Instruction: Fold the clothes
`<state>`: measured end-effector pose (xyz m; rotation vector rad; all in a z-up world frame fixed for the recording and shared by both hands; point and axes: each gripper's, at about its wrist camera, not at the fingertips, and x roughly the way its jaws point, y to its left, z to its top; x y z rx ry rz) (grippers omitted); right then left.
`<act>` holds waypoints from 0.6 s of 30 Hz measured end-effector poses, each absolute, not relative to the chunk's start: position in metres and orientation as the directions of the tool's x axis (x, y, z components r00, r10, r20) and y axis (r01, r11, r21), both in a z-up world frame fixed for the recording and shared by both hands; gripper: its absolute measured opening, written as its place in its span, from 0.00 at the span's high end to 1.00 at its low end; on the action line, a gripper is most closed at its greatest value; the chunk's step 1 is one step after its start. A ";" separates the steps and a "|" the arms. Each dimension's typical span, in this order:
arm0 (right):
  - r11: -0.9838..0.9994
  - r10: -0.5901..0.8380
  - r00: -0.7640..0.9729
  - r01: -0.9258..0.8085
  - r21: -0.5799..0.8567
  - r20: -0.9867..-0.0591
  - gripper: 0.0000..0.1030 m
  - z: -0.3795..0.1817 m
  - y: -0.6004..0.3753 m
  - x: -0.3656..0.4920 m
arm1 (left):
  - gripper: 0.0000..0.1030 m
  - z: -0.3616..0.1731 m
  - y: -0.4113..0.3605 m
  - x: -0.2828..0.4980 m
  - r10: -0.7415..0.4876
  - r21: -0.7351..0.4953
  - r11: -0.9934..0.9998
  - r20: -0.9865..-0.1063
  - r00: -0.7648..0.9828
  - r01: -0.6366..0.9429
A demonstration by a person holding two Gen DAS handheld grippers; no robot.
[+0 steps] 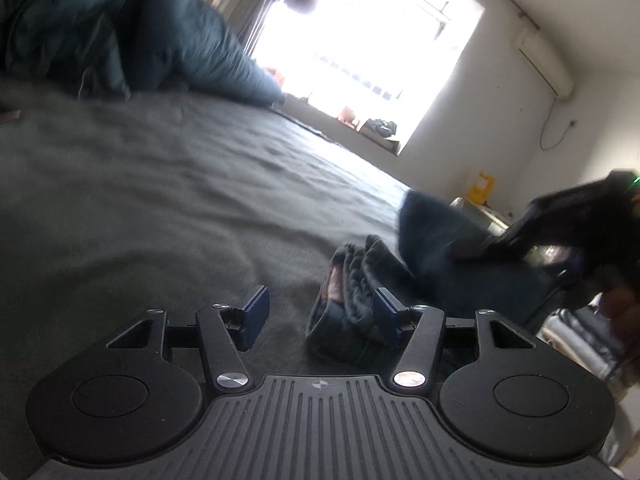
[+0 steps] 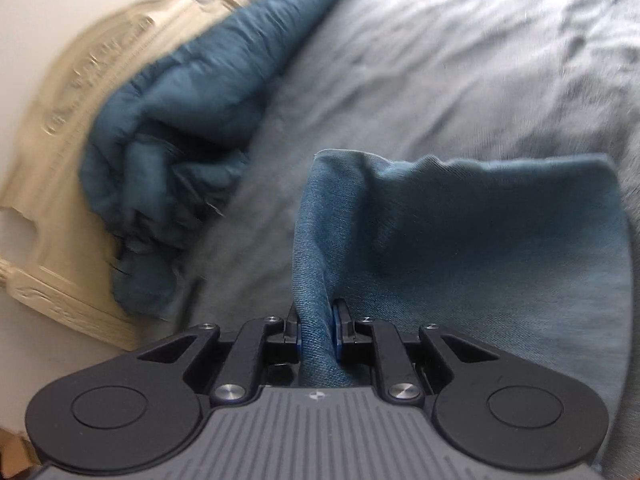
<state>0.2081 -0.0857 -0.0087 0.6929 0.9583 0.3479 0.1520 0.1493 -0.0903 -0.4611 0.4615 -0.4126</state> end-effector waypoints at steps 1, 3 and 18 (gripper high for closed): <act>0.741 0.553 0.533 0.038 0.671 -0.641 0.82 -0.015 -0.082 0.211 | 0.44 -0.091 0.154 0.150 -0.478 -0.517 0.812 -0.326 0.816 0.270; 0.733 0.553 0.521 0.067 0.677 -0.650 0.75 -0.025 -0.078 0.214 | 0.44 -0.092 0.162 0.146 -0.486 -0.534 0.802 -0.324 0.812 0.267; 0.576 0.639 0.647 -0.044 0.816 -0.416 0.44 0.001 -0.098 0.169 | 0.39 -0.090 0.185 0.148 -0.657 -0.740 0.603 -0.249 0.711 0.298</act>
